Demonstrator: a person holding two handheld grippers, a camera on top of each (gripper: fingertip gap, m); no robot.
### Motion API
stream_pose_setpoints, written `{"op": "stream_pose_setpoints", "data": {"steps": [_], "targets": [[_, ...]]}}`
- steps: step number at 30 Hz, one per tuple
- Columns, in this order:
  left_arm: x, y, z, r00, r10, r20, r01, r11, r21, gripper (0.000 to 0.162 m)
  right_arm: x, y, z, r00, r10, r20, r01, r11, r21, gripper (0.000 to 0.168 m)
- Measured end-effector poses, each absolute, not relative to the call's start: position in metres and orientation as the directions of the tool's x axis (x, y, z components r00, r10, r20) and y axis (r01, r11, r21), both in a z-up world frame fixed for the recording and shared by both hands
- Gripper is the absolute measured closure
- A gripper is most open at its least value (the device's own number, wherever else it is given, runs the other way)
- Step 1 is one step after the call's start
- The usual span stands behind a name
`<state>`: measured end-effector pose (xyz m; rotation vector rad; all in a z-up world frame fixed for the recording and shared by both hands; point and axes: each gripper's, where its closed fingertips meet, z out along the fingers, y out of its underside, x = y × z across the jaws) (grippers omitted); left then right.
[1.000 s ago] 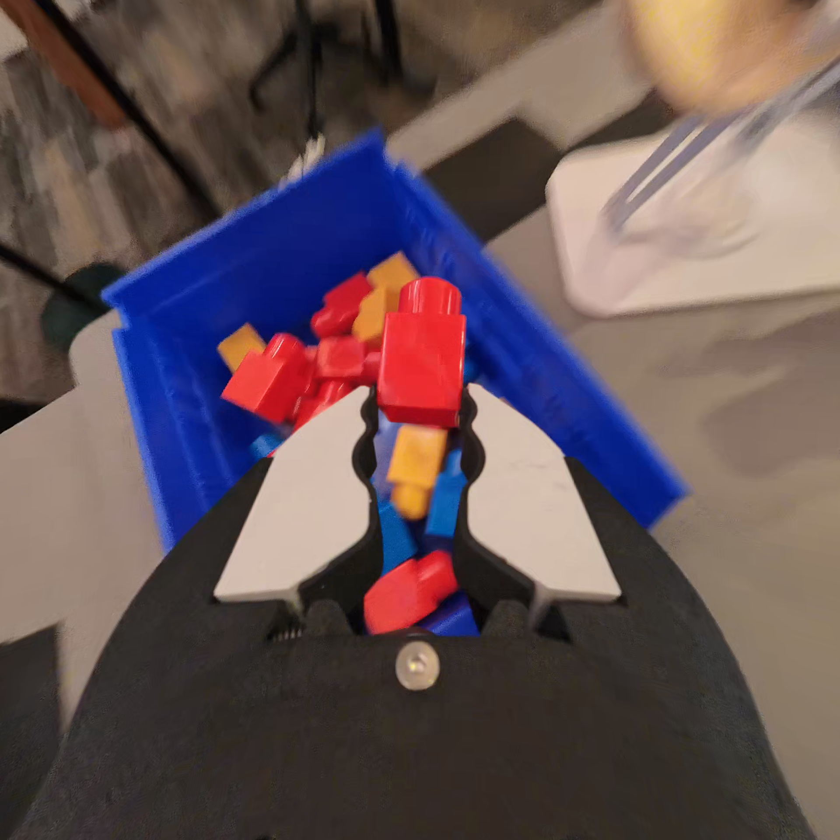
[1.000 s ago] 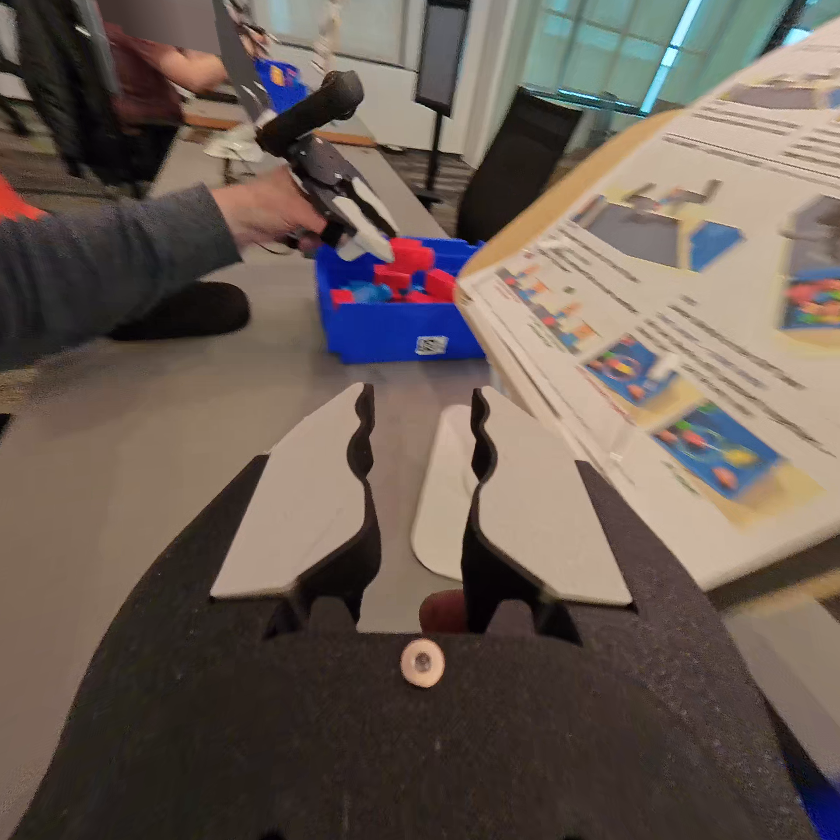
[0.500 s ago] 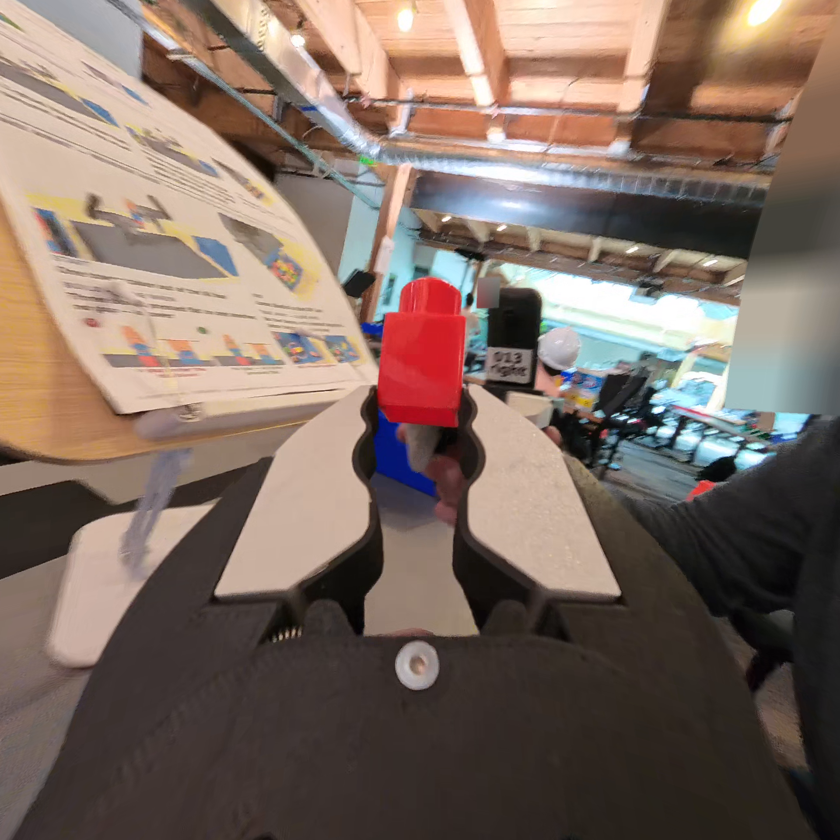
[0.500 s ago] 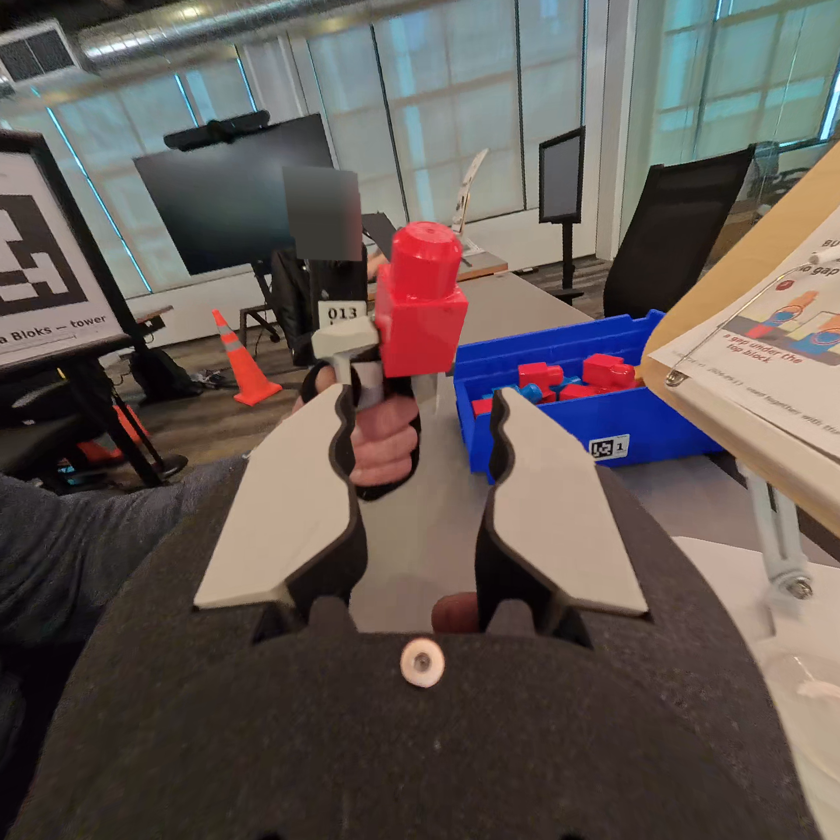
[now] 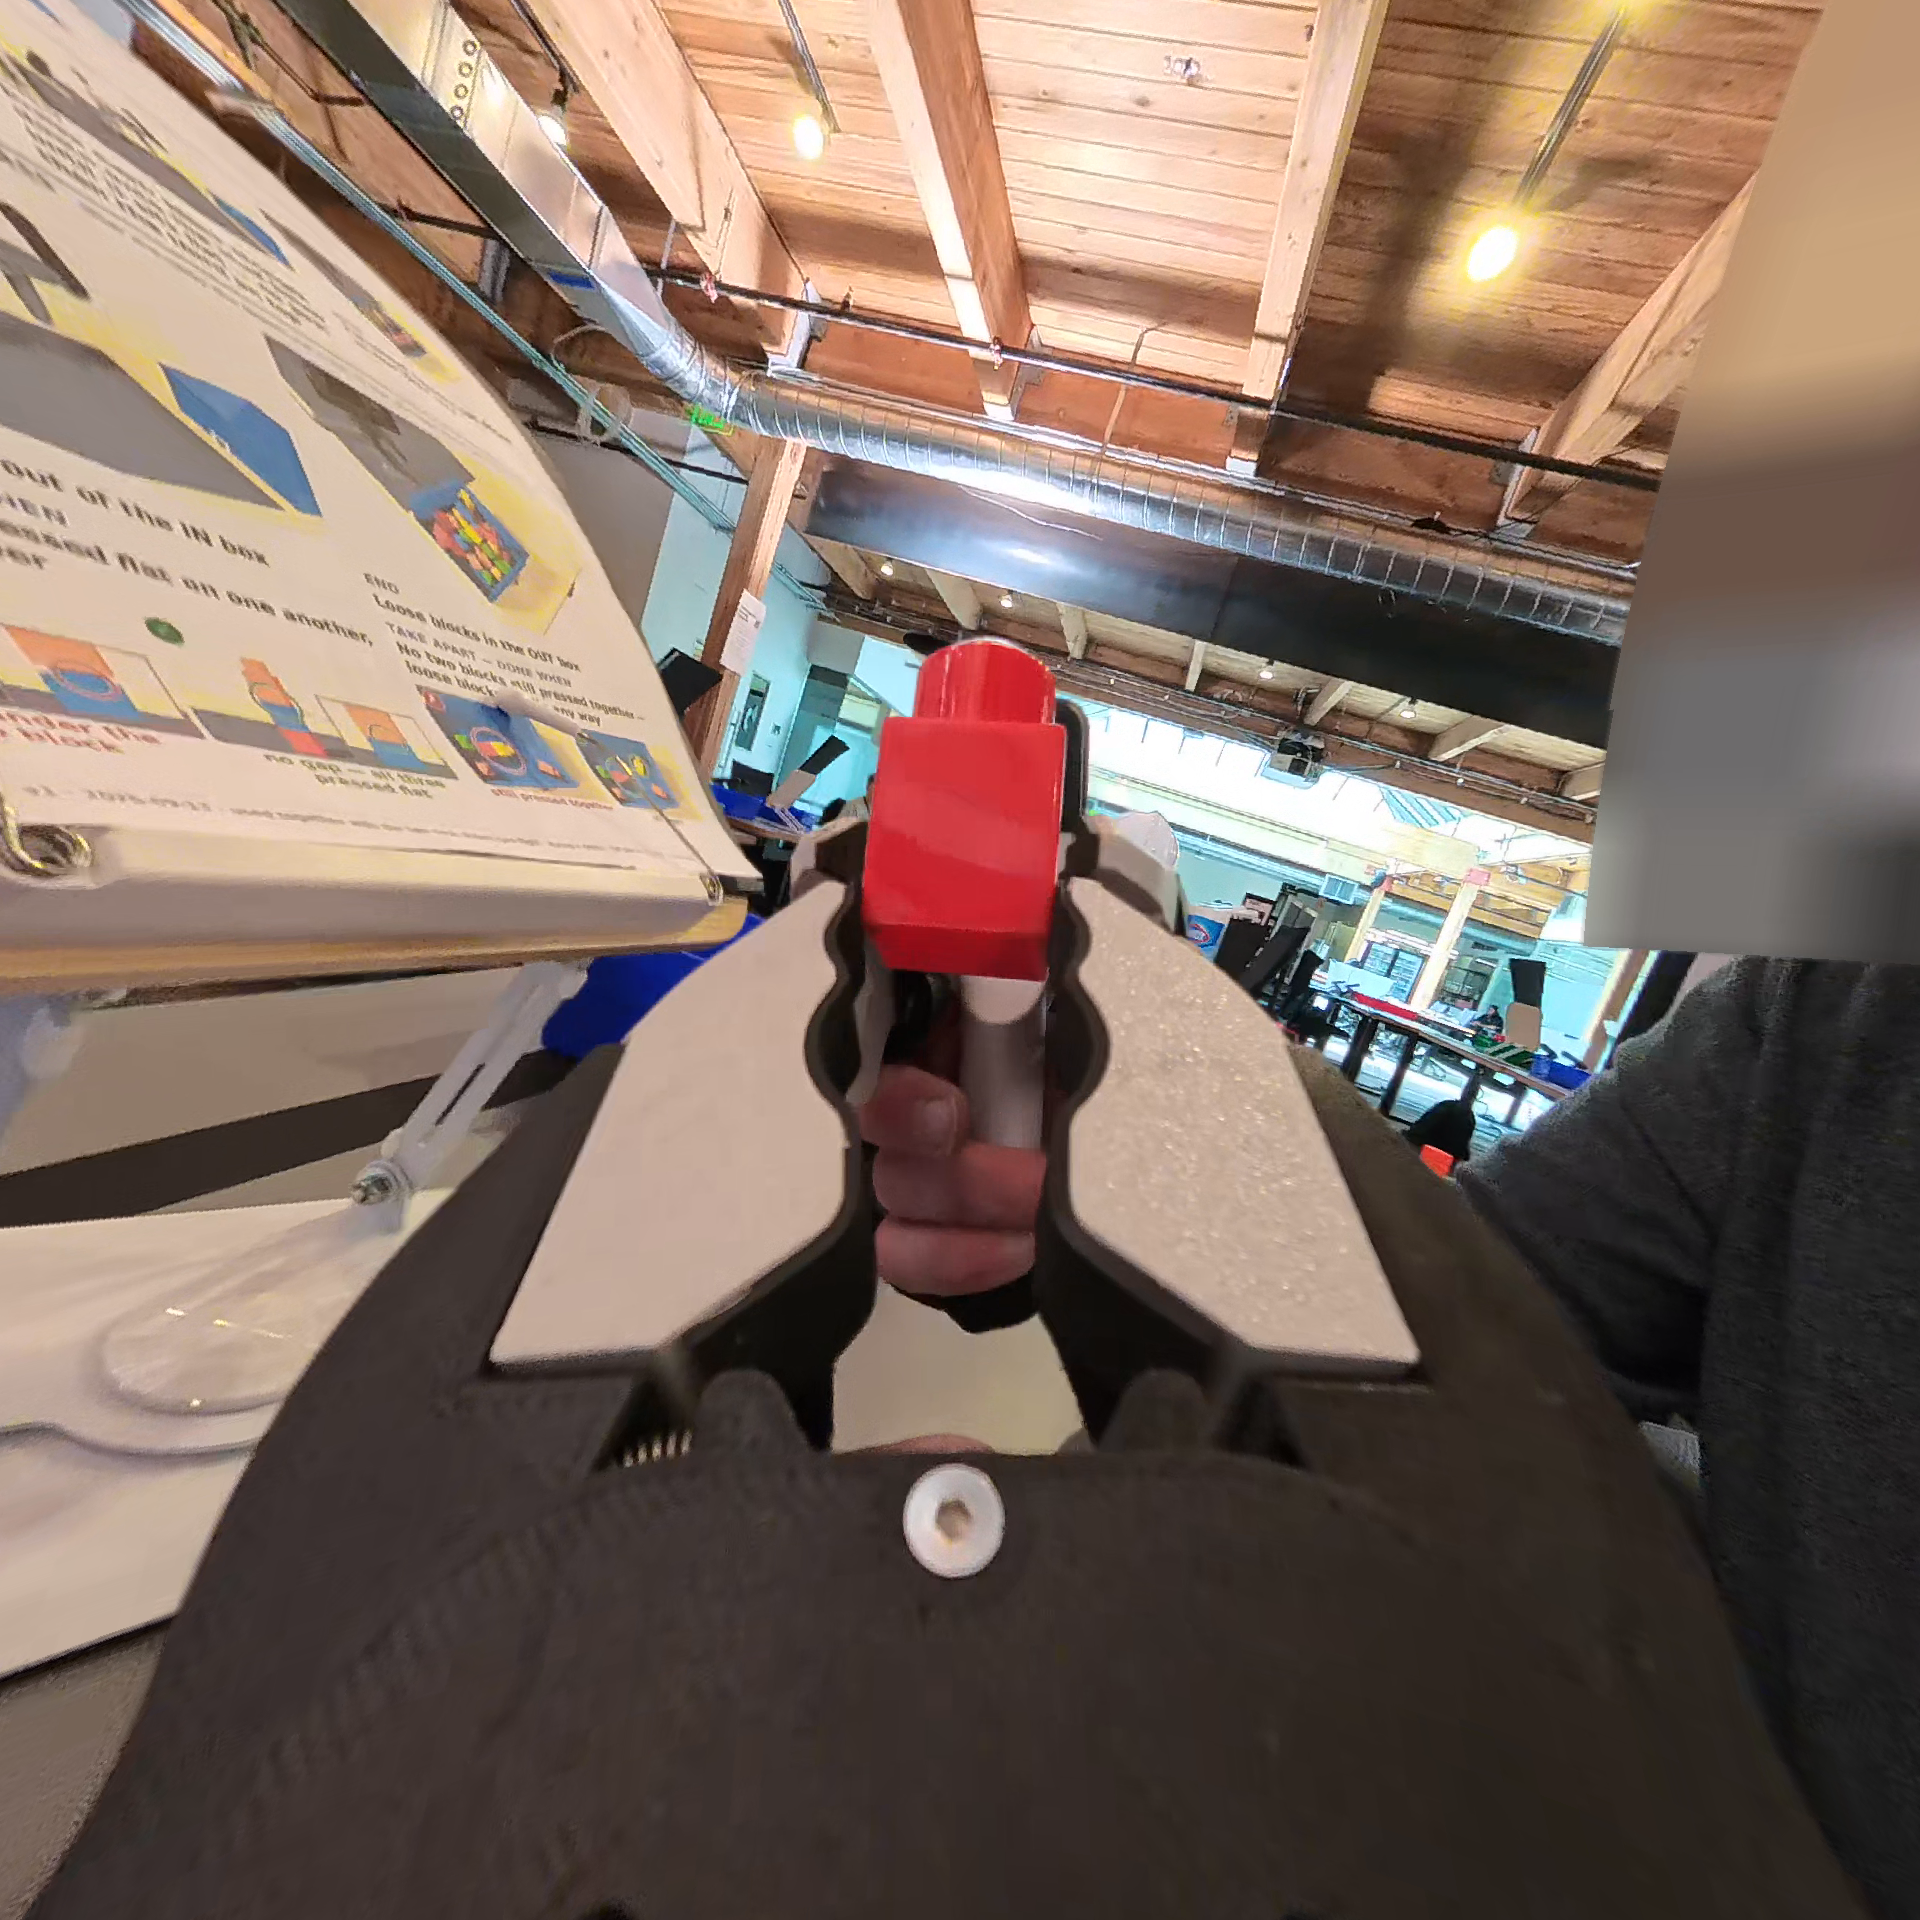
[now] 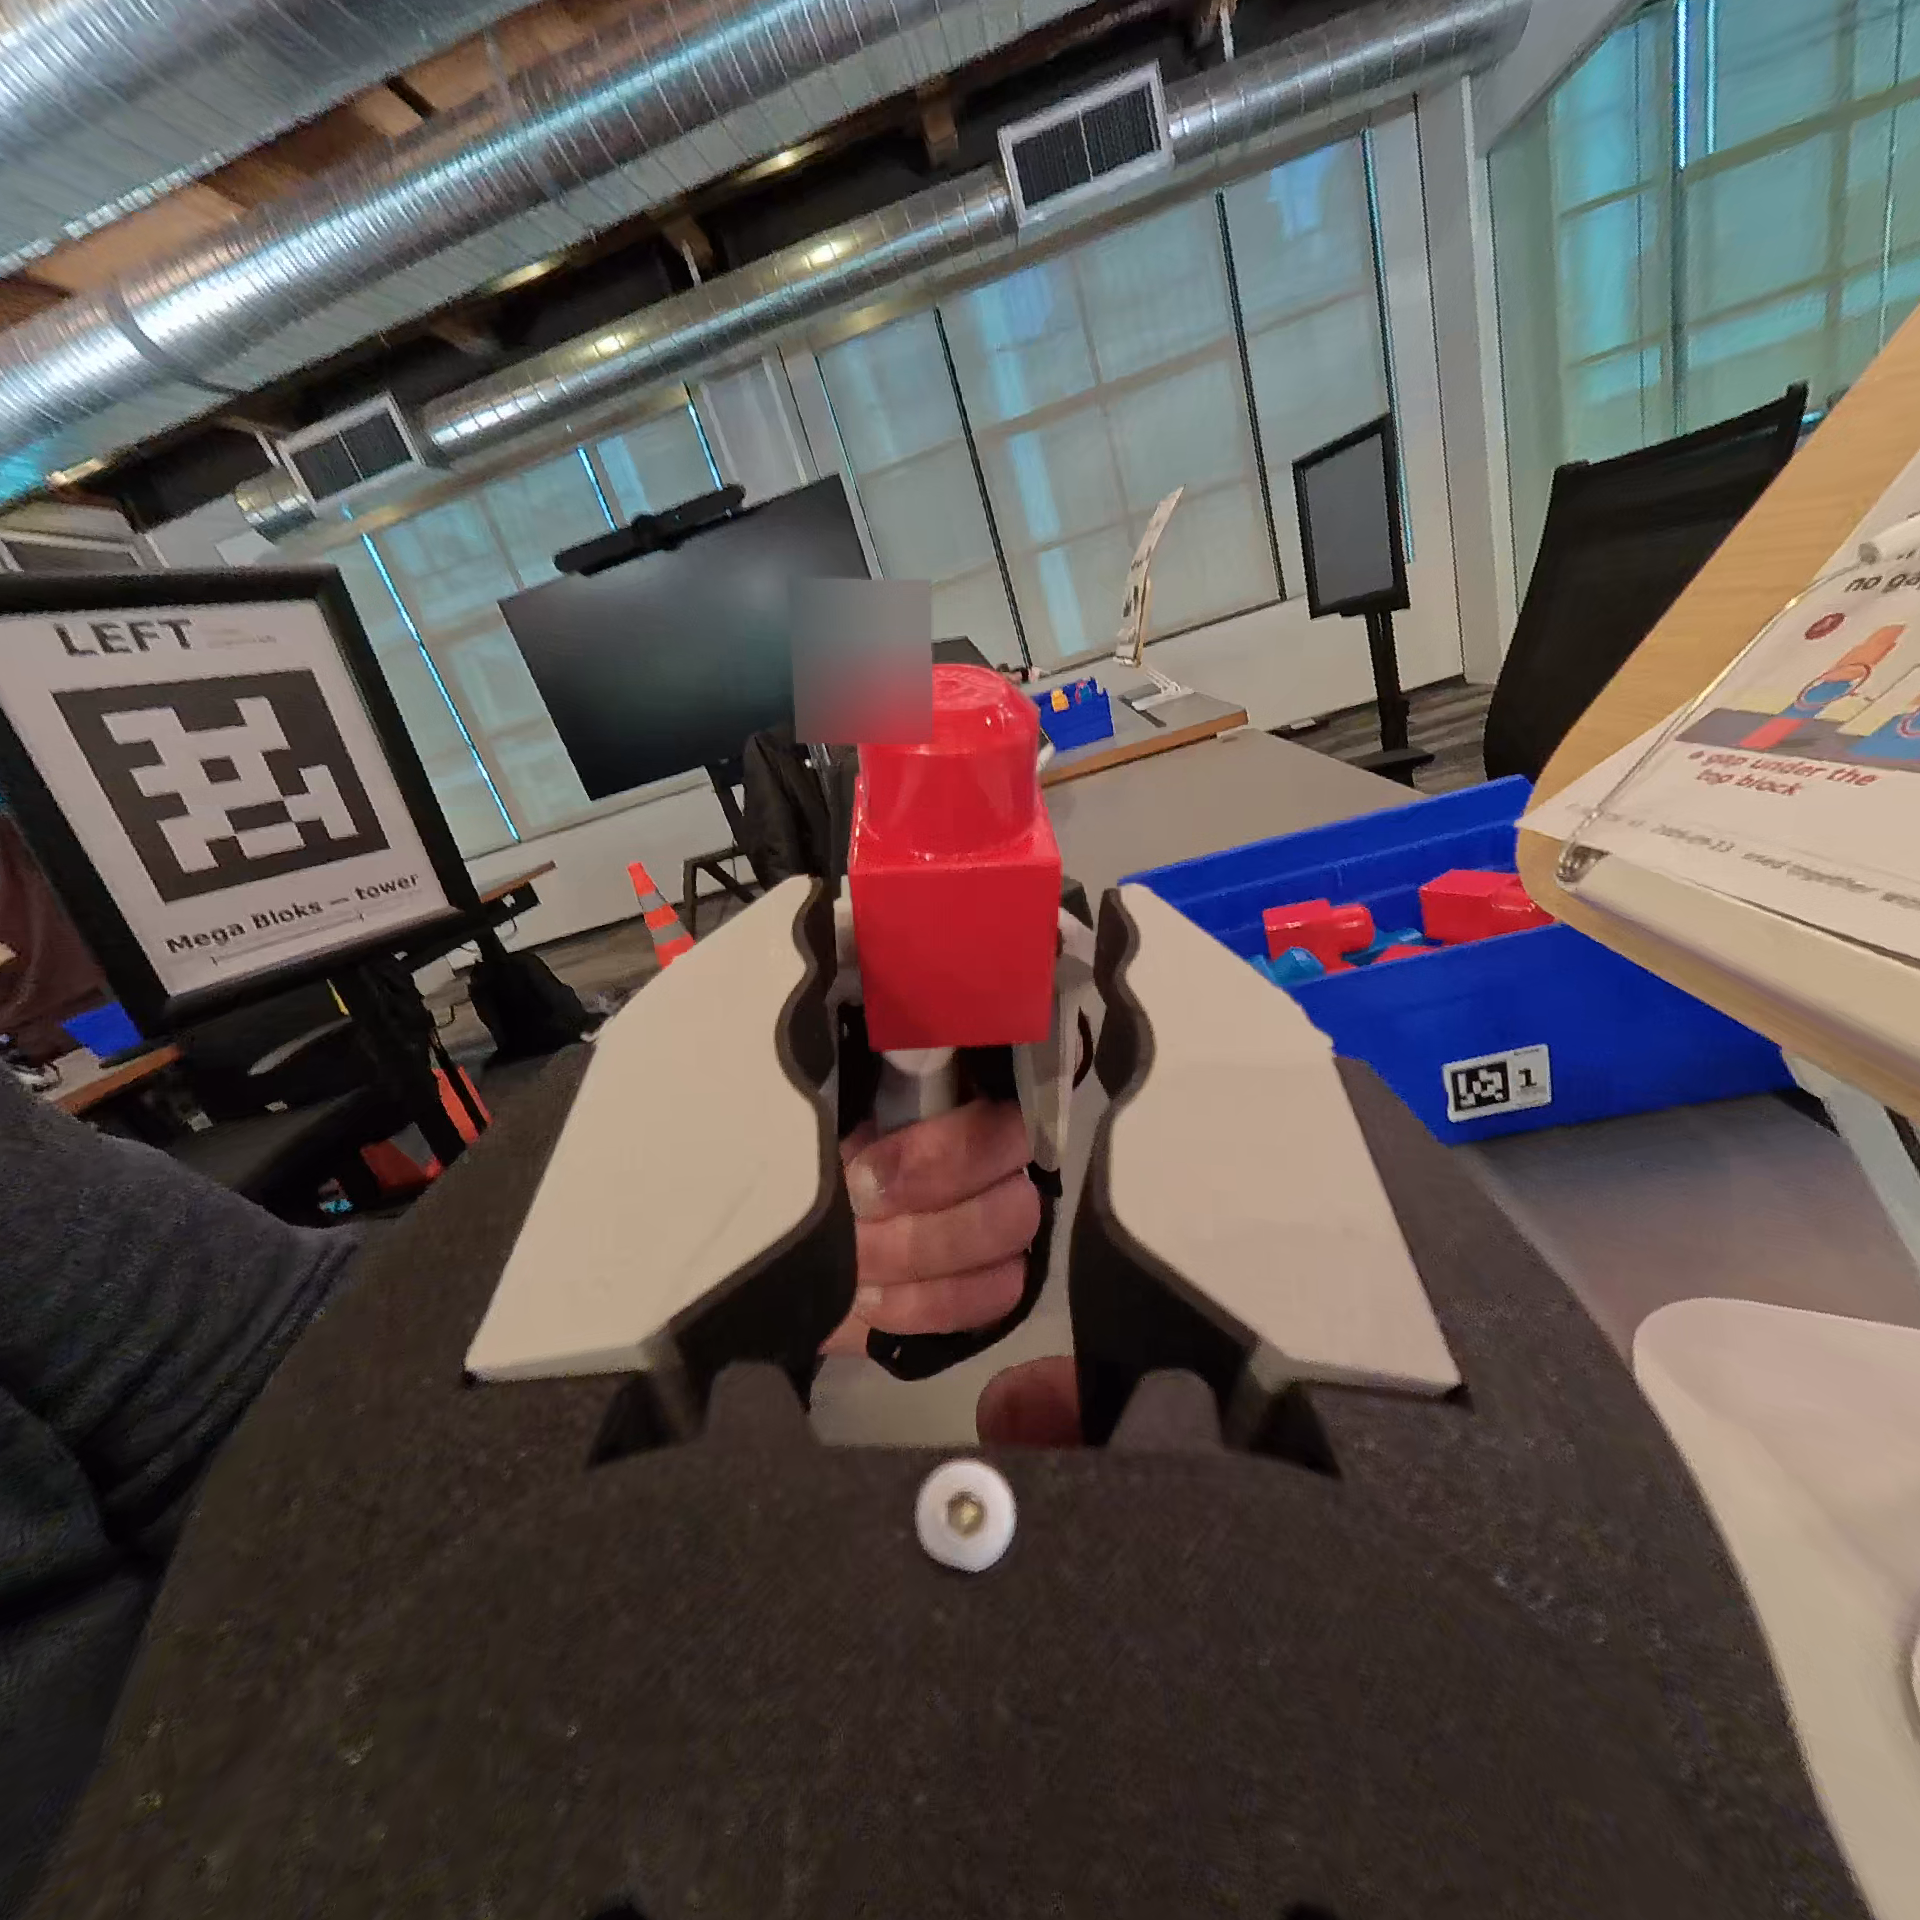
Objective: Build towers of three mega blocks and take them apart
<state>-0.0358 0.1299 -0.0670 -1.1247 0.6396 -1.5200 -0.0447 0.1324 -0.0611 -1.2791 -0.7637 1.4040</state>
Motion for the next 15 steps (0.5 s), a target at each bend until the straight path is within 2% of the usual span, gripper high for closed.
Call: {"op": "stream_pose_setpoints", "data": {"steps": [4, 10, 15], "targets": [[-0.025, 0.126, -0.074, 0.021, -0.952, 0.307, 0.41, -0.272, -0.87, 0.129, -0.048, 0.13, -0.063, 0.091, 0.948, -0.304, -0.285, -0.268, -0.92, 0.132], [-0.025, 0.125, -0.076, 0.012, -0.953, 0.304, 0.404, -0.273, -0.873, 0.129, -0.047, 0.129, -0.064, 0.128, 0.959, -0.252, -0.254, -0.214, -0.943, 0.132], [-0.078, 0.144, -0.066, 0.268, -0.946, 0.182, 0.308, -0.095, -0.947, 0.121, -0.035, 0.138, -0.069, 0.182, 0.958, -0.221, -0.238, -0.176, -0.955, 0.132]]}}
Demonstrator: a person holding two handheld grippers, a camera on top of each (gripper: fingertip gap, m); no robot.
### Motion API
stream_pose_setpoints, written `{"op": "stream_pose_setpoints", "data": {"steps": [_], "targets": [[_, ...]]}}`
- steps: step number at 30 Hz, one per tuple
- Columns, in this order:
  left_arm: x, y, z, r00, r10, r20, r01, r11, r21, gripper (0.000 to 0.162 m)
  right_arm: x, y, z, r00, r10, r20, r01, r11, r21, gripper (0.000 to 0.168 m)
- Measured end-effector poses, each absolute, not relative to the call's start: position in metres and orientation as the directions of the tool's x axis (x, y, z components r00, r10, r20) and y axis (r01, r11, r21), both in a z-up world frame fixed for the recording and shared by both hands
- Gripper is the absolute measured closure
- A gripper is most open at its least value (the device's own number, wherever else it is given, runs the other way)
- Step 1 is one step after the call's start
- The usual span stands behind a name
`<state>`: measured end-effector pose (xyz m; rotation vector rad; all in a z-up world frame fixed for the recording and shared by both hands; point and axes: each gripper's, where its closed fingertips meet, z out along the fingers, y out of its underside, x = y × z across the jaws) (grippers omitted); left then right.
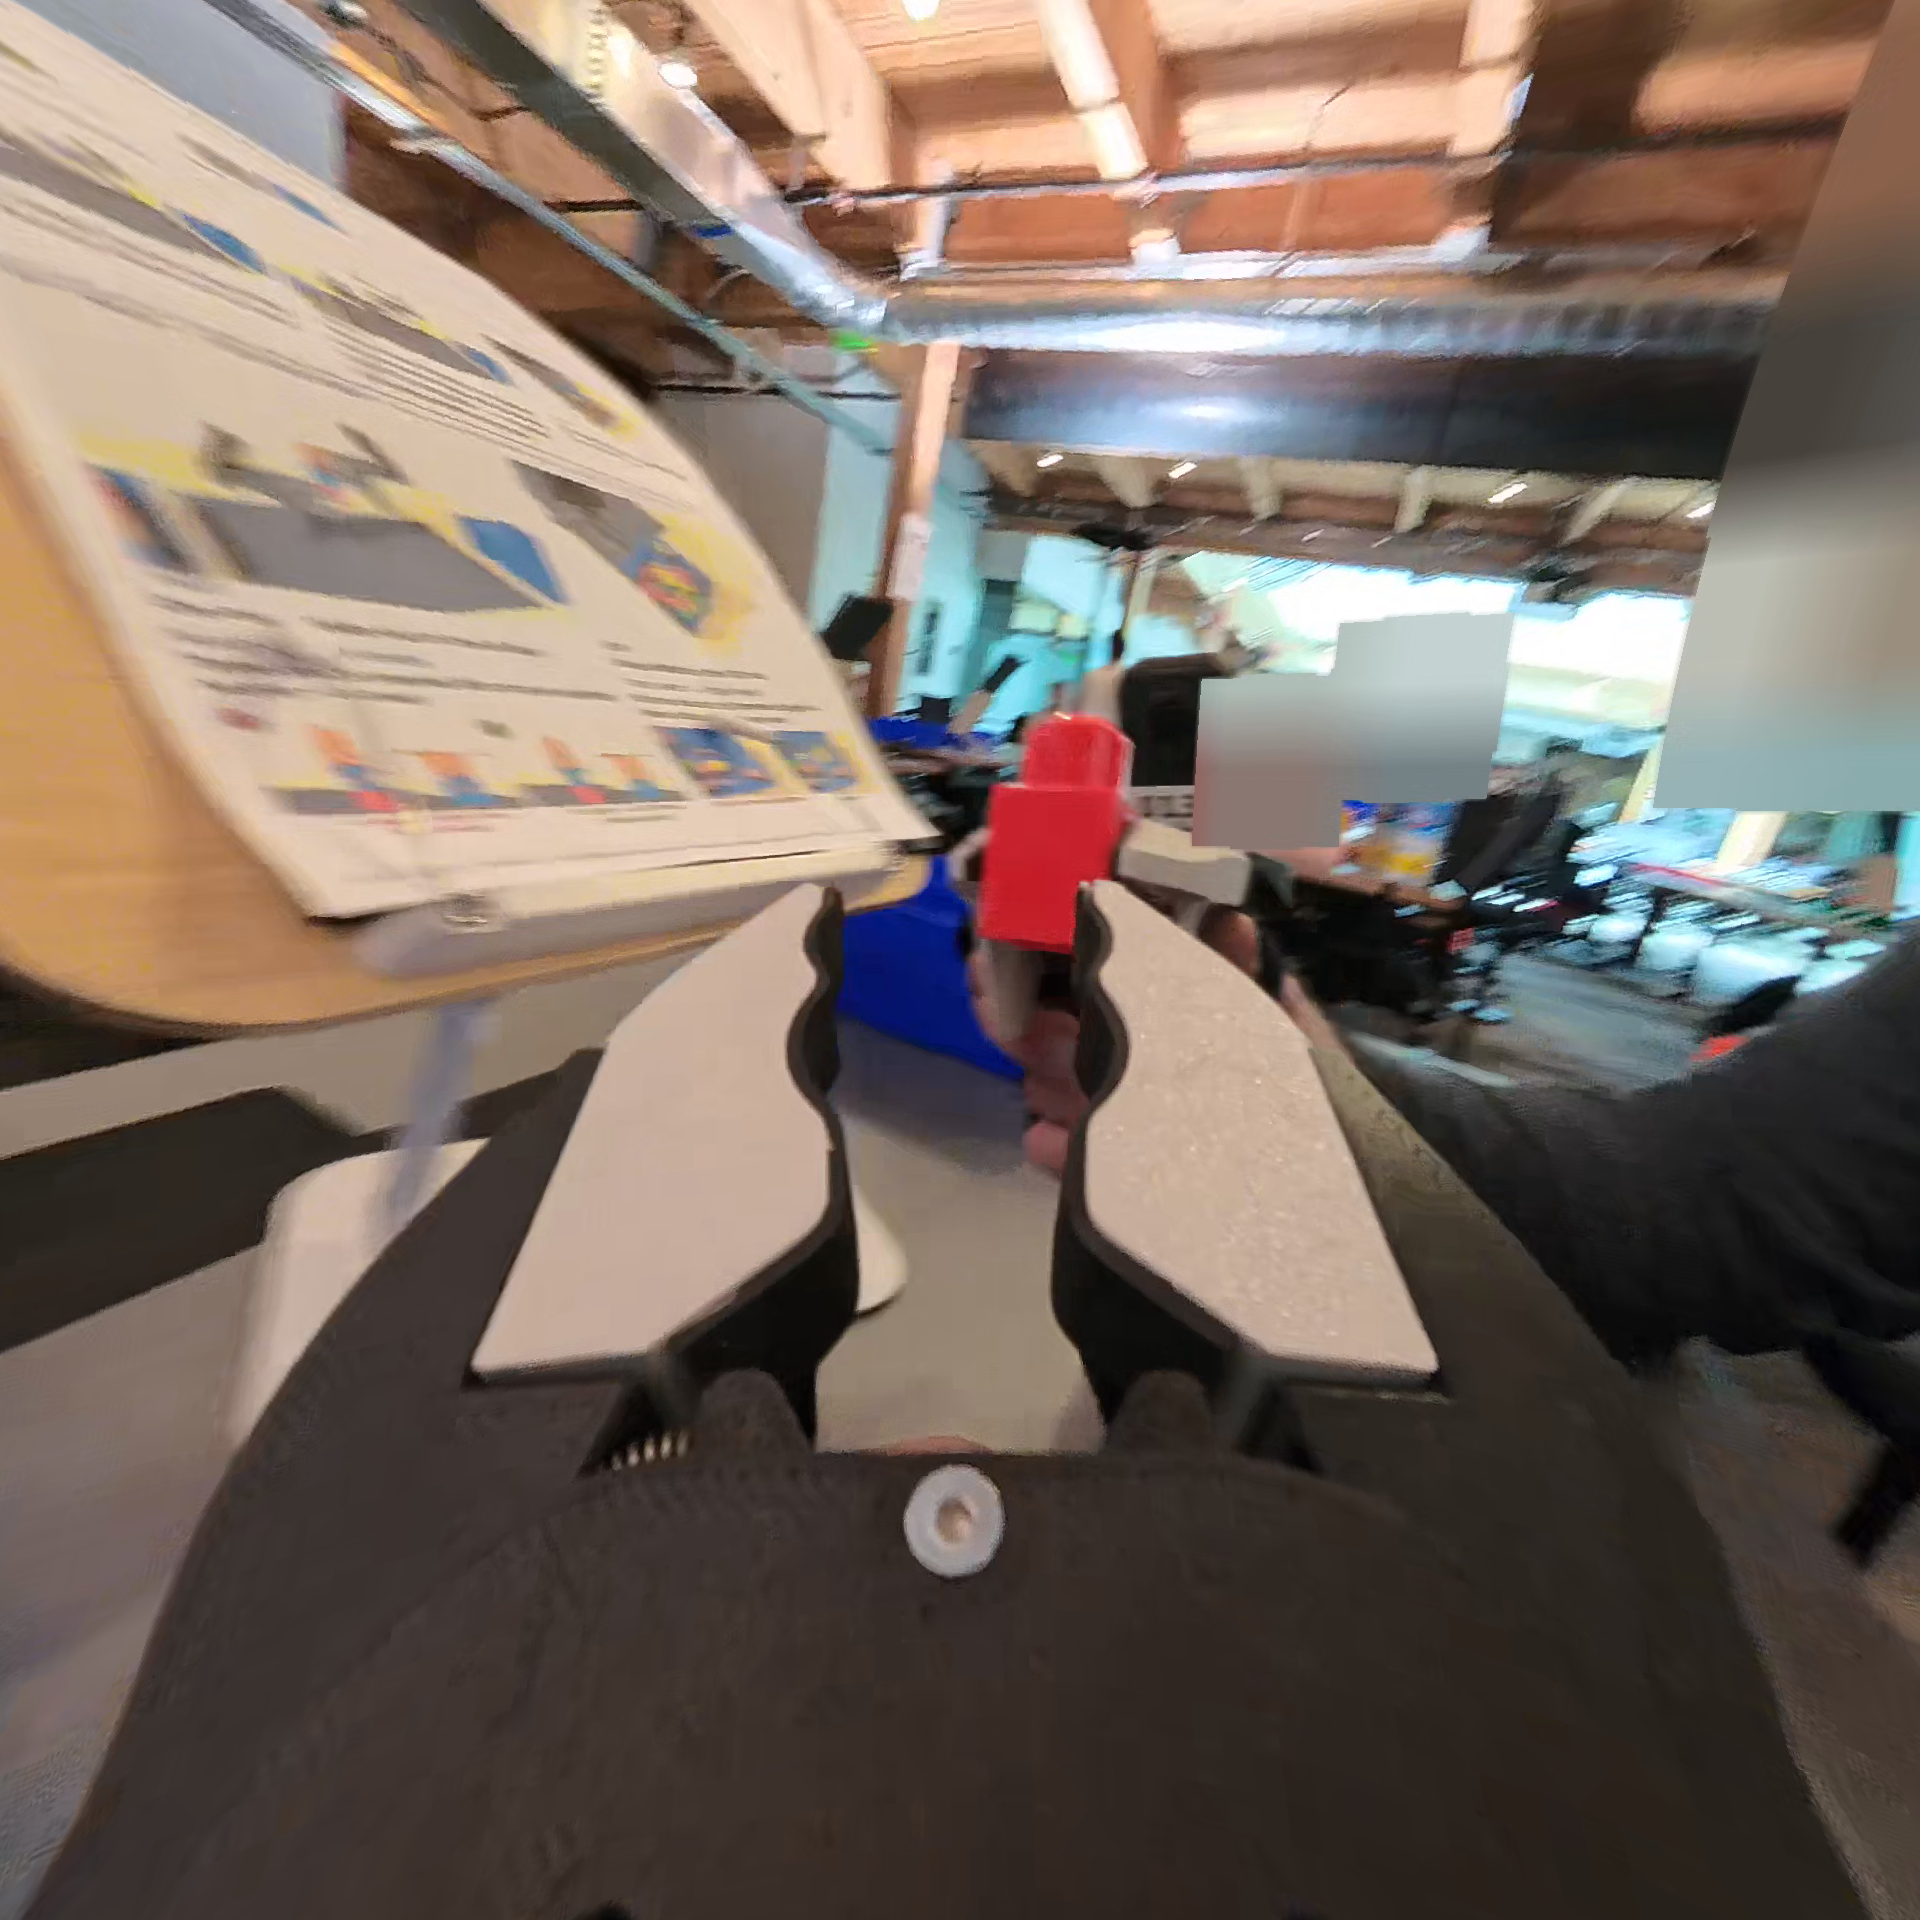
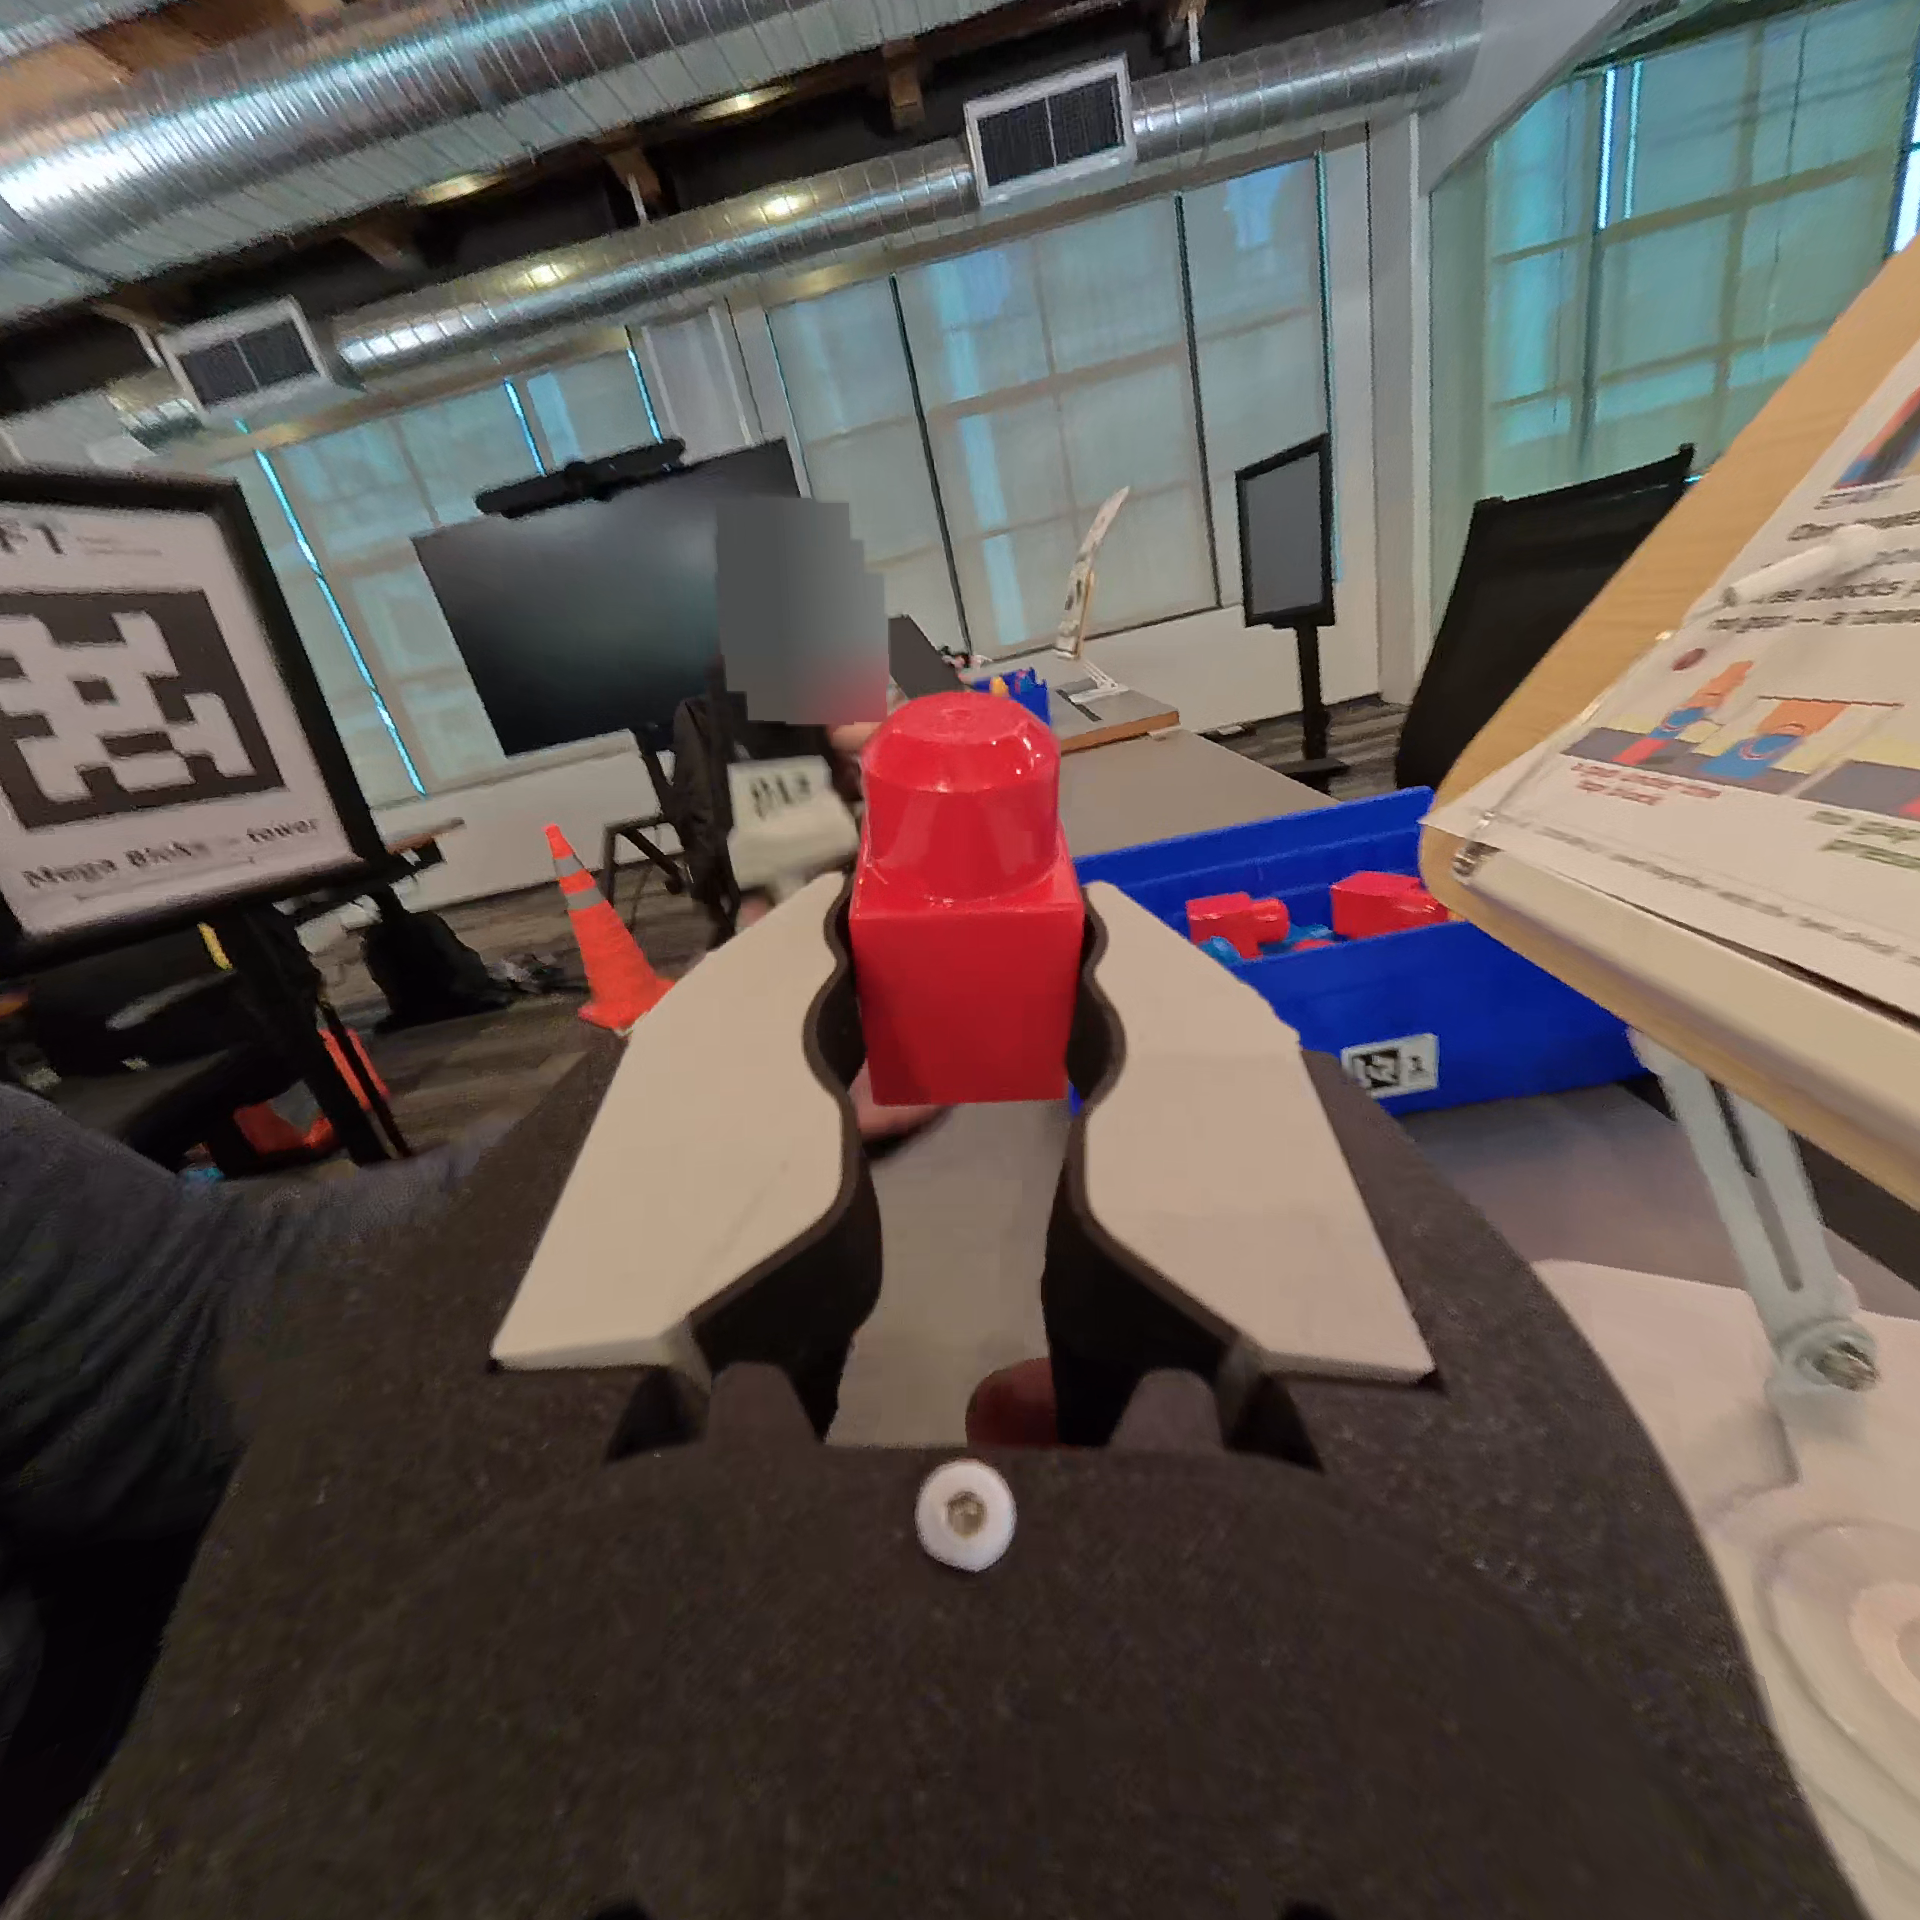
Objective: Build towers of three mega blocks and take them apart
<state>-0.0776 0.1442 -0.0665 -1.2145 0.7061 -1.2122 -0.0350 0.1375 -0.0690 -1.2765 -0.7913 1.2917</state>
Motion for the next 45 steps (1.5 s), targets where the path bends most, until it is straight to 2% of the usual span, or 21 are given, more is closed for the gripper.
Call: {"op": "stream_pose_setpoints", "data": {"steps": [2, 4, 7, 11, 13, 16, 22, 28, 32, 34, 37, 41, 45], "targets": [[-0.112, 0.164, -0.065, 0.436, -0.897, 0.076, 0.161, -0.006, -0.987, 0.12, -0.033, 0.143, -0.083, 0.222, 0.959, -0.177, -0.186, -0.137, -0.973, 0.132], [-0.143, 0.188, -0.068, 0.561, -0.822, -0.101, -0.082, 0.066, -0.994, 0.119, -0.034, 0.148, -0.102, 0.222, 0.956, -0.192, -0.165, -0.158, -0.974, 0.132], [-0.186, 0.236, -0.082, 0.643, -0.727, -0.242, -0.375, -0.023, -0.927, 0.114, -0.039, 0.153, -0.131, 0.225, 0.952, -0.205, -0.129, -0.179, -0.975, 0.132], [-0.239, 0.291, -0.1, 0.681, -0.677, -0.28, -0.52, -0.177, -0.836, 0.117, -0.047, 0.152, -0.154, 0.214, 0.956, -0.201, -0.084, -0.187, -0.979, 0.132], [-0.258, 0.313, -0.115, 0.656, -0.675, -0.337, -0.61, -0.212, -0.763, 0.118, -0.049, 0.151, -0.159, 0.208, 0.958, -0.196, -0.073, -0.185, -0.98, 0.132], [-0.278, 0.341, -0.145, 0.579, -0.716, -0.39, -0.747, -0.275, -0.605, 0.11, -0.051, 0.148, -0.164, 0.194, 0.962, -0.19, -0.061, -0.181, -0.982, 0.132], [-0.29, 0.39, -0.184, 0.41, -0.813, -0.414, -0.893, -0.264, -0.365, 0.102, -0.053, 0.143, -0.169, 0.163, 0.969, -0.186, -0.045, -0.181, -0.982, 0.132], [-0.307, 0.421, -0.223, 0.326, -0.865, -0.381, -0.945, -0.294, -0.142, 0.101, -0.054, 0.142, -0.169, 0.144, 0.97, -0.197, -0.046, -0.193, -0.98, 0.132], [-0.309, 0.423, -0.244, 0.329, -0.887, -0.324, -0.943, -0.325, -0.066, 0.112, -0.056, 0.141, -0.171, 0.139, 0.972, -0.19, -0.029, -0.188, -0.982, 0.132], [-0.307, 0.427, -0.244, 0.356, -0.876, -0.326, -0.934, -0.347, -0.087, 0.116, -0.057, 0.14, -0.171, 0.137, 0.973, -0.185, -0.022, -0.184, -0.983, 0.132], [-0.302, 0.427, -0.234, 0.421, -0.846, -0.328, -0.907, -0.382, -0.181, 0.12, -0.058, 0.14, -0.172, 0.143, 0.973, -0.181, -0.013, -0.181, -0.983, 0.132], [-0.276, 0.408, -0.188, 0.579, -0.784, -0.225, -0.763, -0.424, -0.488, 0.123, -0.059, 0.142, -0.175, 0.166, 0.968, -0.189, 0.005, -0.193, -0.981, 0.132], [-0.223, 0.356, -0.115, 0.614, -0.789, 0.001, -0.456, -0.356, -0.816, 0.123, -0.06, 0.145, -0.177, 0.196, 0.959, -0.203, 0.044, -0.215, -0.976, 0.132]]}}
